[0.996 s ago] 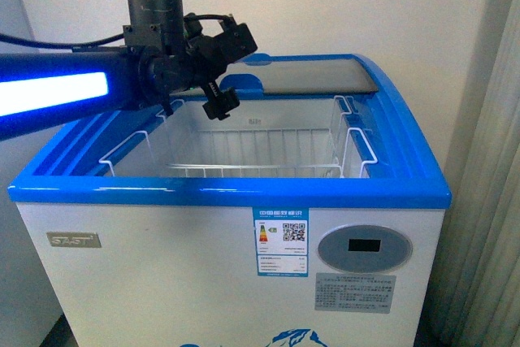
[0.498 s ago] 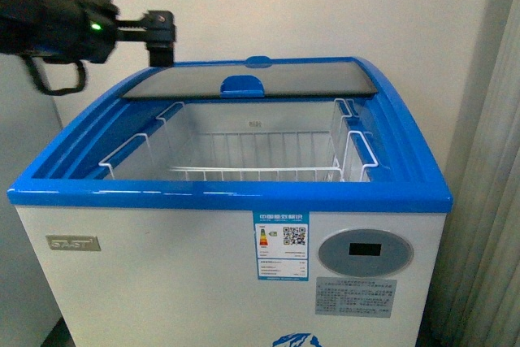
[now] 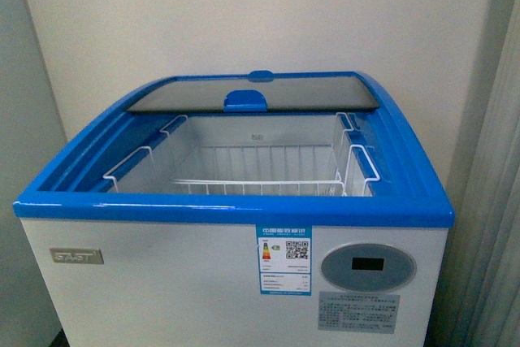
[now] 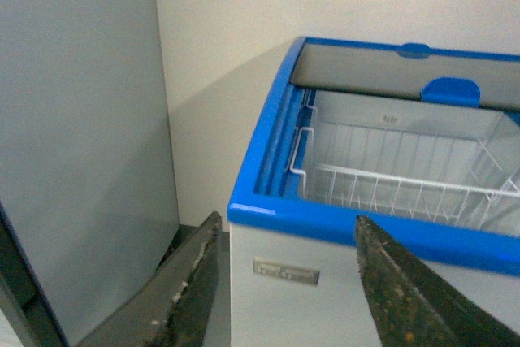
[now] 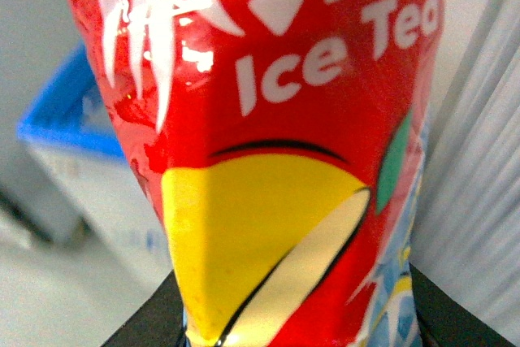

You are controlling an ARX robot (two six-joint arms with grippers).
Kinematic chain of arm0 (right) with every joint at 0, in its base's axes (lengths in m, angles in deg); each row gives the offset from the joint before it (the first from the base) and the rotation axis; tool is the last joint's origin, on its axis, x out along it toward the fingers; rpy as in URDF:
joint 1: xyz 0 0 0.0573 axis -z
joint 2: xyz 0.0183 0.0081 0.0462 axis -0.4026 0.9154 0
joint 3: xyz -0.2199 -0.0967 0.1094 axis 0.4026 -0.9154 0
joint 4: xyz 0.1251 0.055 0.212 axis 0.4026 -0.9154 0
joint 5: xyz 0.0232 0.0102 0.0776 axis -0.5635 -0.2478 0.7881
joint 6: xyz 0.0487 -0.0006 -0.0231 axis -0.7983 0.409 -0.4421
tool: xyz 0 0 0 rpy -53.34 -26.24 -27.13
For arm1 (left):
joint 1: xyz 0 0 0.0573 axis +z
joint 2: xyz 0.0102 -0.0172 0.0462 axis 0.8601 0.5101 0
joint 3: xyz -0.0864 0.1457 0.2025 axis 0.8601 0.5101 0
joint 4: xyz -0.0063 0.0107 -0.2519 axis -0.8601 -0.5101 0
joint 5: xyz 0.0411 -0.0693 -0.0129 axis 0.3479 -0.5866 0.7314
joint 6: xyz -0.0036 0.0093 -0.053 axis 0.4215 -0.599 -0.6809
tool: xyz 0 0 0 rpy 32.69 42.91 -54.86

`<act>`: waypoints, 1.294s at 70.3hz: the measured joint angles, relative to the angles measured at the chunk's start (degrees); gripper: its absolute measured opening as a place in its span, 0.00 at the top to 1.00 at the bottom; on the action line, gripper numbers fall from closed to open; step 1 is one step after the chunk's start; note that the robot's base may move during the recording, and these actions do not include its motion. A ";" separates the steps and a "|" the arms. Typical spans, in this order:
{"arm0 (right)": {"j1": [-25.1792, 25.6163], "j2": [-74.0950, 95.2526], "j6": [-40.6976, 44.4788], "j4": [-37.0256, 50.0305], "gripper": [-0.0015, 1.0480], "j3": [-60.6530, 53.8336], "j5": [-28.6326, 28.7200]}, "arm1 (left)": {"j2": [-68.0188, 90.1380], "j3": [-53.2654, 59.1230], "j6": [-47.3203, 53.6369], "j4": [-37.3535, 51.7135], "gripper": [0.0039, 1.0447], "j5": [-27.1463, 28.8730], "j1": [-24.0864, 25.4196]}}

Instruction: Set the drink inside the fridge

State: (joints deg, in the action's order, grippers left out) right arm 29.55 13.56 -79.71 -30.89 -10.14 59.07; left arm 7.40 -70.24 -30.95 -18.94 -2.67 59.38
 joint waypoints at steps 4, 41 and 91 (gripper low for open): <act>0.96 4.17 7.13 -10.62 0.61 4.61 1.77 | -0.94 1.57 0.22 -0.26 0.64 -0.63 -0.13; -15.93 62.64 73.09 -2.12 0.61 43.63 -16.04 | -18.16 10.14 0.68 -9.38 0.98 -0.63 -0.07; -25.79 88.59 64.72 16.11 0.61 53.55 -18.43 | -36.52 12.94 0.72 -23.65 0.98 -0.63 -0.07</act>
State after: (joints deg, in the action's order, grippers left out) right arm 3.75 102.15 -14.99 -14.78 43.41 40.65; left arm -29.12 -57.30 -30.23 -42.59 -3.30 59.32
